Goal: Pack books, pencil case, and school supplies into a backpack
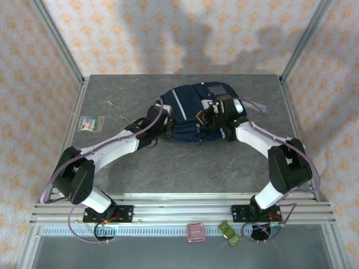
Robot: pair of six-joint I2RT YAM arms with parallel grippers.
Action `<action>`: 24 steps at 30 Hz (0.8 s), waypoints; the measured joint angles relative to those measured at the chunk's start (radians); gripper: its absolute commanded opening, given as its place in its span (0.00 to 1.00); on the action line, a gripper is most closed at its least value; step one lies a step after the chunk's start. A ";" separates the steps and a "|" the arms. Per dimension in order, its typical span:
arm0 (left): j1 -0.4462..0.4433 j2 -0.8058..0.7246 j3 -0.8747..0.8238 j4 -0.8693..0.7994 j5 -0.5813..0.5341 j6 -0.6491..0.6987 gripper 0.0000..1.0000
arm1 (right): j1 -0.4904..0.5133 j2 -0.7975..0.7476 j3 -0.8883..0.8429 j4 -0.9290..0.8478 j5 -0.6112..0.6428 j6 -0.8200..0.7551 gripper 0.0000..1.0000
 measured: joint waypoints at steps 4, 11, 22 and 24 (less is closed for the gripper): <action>-0.071 -0.012 -0.010 -0.001 -0.002 -0.008 0.00 | -0.013 0.045 0.064 -0.058 -0.001 -0.045 0.00; -0.149 0.000 -0.010 0.025 0.000 -0.051 0.00 | -0.044 0.074 0.125 -0.123 0.000 -0.119 0.00; 0.021 0.031 -0.041 0.024 -0.054 -0.095 0.00 | -0.050 0.069 0.076 -0.076 0.001 -0.141 0.00; 0.061 0.020 -0.056 0.034 -0.053 -0.095 0.00 | -0.049 0.070 0.071 -0.063 -0.006 -0.141 0.00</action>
